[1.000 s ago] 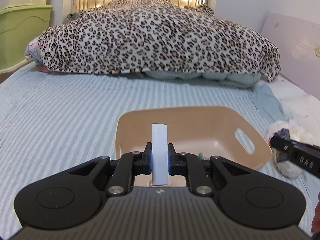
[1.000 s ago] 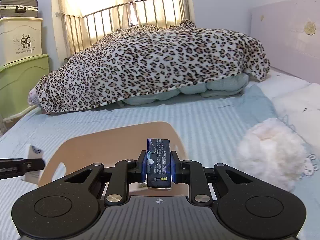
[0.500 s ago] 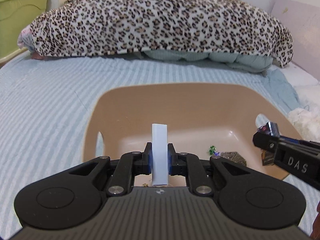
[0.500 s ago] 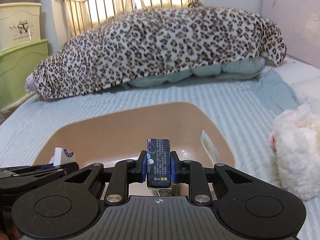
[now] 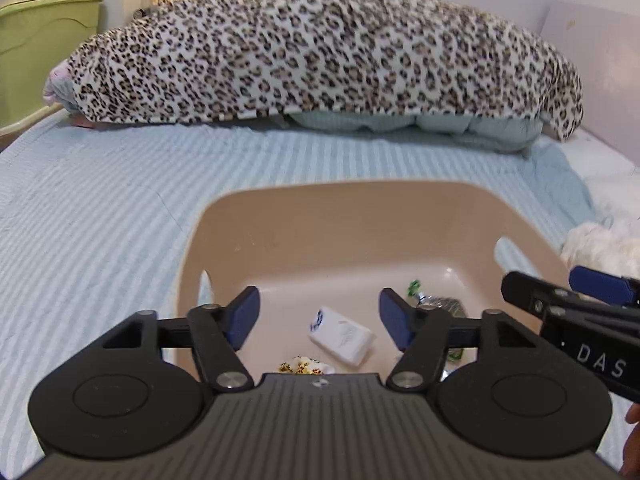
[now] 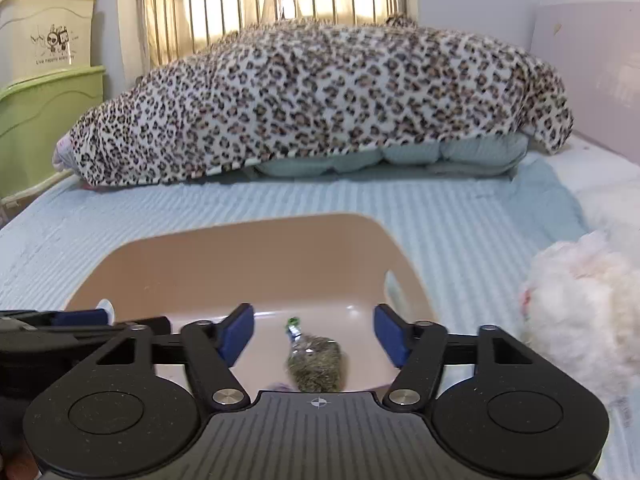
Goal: Organize objects
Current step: 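Carry both boxes over the basket and release them inside, then grasp the black cube with the left tool while the right tool grasps the orange plush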
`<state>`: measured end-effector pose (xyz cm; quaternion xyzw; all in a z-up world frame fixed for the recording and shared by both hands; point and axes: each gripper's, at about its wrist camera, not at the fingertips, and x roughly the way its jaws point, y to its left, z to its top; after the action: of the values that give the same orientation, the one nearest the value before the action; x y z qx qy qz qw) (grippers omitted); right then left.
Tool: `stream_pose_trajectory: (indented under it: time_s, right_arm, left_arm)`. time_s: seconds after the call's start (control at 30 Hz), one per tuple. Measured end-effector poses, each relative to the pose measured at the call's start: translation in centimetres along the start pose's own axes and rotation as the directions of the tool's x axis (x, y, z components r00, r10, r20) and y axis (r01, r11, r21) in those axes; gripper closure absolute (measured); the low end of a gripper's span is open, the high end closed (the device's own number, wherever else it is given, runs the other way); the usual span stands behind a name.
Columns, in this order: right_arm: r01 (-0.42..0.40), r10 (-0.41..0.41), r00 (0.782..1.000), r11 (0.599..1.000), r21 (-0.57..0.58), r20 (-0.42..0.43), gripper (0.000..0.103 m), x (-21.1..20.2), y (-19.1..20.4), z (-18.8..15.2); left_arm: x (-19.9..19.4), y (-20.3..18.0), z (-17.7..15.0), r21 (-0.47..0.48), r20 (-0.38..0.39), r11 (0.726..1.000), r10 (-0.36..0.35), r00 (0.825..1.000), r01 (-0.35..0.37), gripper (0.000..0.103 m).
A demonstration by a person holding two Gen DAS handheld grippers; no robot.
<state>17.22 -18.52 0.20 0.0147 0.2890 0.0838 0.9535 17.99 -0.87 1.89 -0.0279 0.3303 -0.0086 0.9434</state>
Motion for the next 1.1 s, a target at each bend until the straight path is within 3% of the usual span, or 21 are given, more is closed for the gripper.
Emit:
stream_pose_trajectory:
  time_s: [0.1,0.2,0.63,0.87,1.1]
  right_arm:
    - [-0.001,0.001,1.0,1.0,-0.006,-0.013,0.024,-1.1,-0.9,-0.1]
    - [-0.004,0.004,0.999,1.0,-0.007,-0.048,0.011,-1.9,-1.8,-0.8]
    - [0.068,-0.096,0.985,0.981,-0.182,-0.146,0.008,-4.0,-2.5,-4.0]
    - [0.085,-0.123,0.959,0.984,-0.155,-0.255,0.008,-3.0,-4.8,-5.5]
    - [0.079,-0.129,0.939,0.983,-0.165,-0.32,0.008,-1.6,-5.5,-6.7]
  left_arm:
    - [-2.0,-0.1,0.0,0.006,0.007,1.0,-0.005,1.0,0.005,0.027]
    - [-3.5,-0.2,-0.3,0.036,0.0,0.999,0.006,1.0,-0.006,0.026]
    - [-6.0,-0.4,-3.6,0.1,-0.131,0.995,0.002,0.991,0.011,0.025]
    - [-4.4,-1.5,-5.8,0.155,-0.25,0.987,-0.001,0.968,0.042,0.025]
    - [-1.8,-1.1,-6.8,0.054,-0.352,0.995,-0.063,0.934,0.088,0.025]
